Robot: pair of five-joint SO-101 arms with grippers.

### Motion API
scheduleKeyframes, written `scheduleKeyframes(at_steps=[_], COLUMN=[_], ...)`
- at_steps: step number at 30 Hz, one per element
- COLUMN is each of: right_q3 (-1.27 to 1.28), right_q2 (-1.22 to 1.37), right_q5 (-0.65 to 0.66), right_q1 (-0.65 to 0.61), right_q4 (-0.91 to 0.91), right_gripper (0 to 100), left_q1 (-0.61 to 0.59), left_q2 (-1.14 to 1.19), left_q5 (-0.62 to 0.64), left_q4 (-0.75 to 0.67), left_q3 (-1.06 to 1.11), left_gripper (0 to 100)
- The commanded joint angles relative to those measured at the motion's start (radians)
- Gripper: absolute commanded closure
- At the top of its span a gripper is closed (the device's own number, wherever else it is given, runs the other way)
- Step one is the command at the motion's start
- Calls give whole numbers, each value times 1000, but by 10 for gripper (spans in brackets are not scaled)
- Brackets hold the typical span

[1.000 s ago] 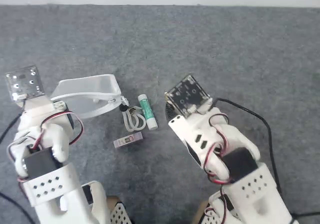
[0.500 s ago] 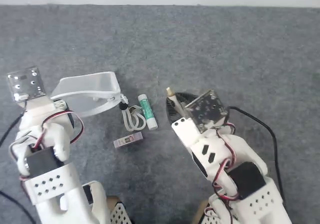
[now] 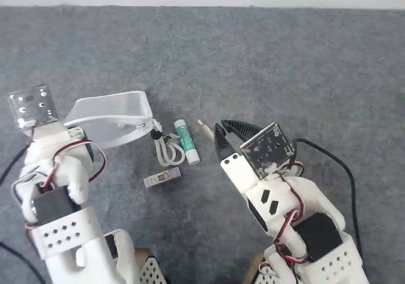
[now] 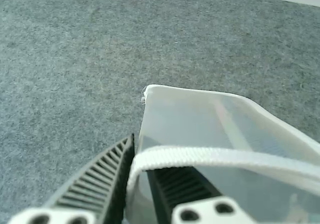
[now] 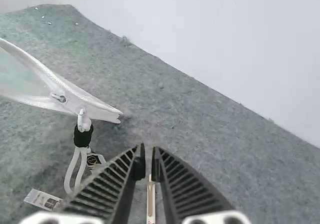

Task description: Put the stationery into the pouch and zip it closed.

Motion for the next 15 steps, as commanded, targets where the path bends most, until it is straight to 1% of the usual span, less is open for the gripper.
scheduleKeyframes(at_steps=[1, 6, 9, 15], right_q3=[-5, -20, -58, -227], right_q2=[-5, 119, 274, 631], right_q5=[18, 18, 18, 18], right_q1=[-5, -5, -2, 1], right_q4=[5, -19, -62, -64], right_gripper=[979, 977, 977, 976], left_q1=[0, 0, 0, 0], left_q2=[-3, -3, -3, -3], left_q5=[9, 9, 9, 9], left_q4=[-29, -28, -28, -28], left_q3=[-13, -13, -13, -13], left_gripper=[988, 988, 988, 988])
